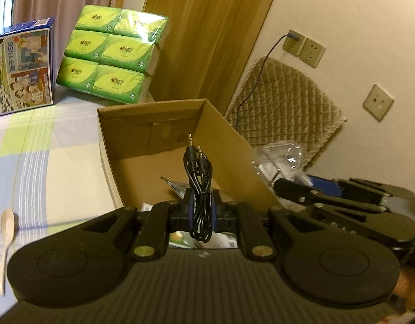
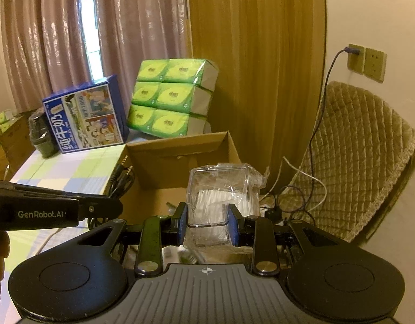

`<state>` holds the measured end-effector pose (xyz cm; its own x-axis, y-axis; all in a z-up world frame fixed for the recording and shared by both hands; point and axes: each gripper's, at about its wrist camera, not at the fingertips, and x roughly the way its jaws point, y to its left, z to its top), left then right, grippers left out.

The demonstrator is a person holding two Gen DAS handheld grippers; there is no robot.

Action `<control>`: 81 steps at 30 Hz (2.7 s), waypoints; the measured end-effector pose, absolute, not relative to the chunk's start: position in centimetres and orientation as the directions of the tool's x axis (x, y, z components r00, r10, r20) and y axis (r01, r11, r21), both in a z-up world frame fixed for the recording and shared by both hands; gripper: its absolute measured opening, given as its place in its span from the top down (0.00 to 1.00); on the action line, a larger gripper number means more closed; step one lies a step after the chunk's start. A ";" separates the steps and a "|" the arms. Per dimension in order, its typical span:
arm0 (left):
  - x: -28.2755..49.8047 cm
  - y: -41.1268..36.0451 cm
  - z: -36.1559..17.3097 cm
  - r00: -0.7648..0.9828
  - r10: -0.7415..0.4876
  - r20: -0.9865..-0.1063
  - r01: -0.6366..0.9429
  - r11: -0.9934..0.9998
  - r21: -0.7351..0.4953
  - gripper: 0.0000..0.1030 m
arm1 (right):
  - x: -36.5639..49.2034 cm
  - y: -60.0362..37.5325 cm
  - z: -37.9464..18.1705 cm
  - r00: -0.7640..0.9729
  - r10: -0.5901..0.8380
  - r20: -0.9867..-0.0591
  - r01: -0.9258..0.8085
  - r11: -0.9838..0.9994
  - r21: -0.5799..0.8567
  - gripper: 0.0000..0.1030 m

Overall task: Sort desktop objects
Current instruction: 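Open left tool to drop the cable while right tool releases clear box into cardboard box, then move both open tools back toward the plug and spoon on the table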

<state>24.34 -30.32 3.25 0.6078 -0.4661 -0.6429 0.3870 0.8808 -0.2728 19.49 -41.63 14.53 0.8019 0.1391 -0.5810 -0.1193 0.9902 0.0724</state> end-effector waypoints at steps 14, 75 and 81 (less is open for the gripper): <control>28.6 -27.8 1.6 0.646 -0.431 -0.630 0.361 0.900 -0.245 0.75 | 25.2 -39.3 12.3 0.772 0.168 -0.613 -0.152 0.985 0.078 0.73; 1.2 -2.5 4.4 0.794 -0.139 -0.592 0.050 0.985 -0.165 0.01 | 2.7 -27.1 19.5 0.808 0.359 -0.467 -0.267 0.930 0.253 0.02; -0.7 0.1 3.8 0.821 -0.083 -0.565 -0.020 0.985 -0.173 0.01 | 2.4 -24.0 17.3 0.763 0.400 -0.508 -0.306 0.916 0.261 0.02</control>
<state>-0.71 0.13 3.75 0.8208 -0.0827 -0.5652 -0.0196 0.9848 -0.1725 2.42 -23.97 17.35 0.7630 0.3996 -0.5080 -0.3060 0.9157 0.2606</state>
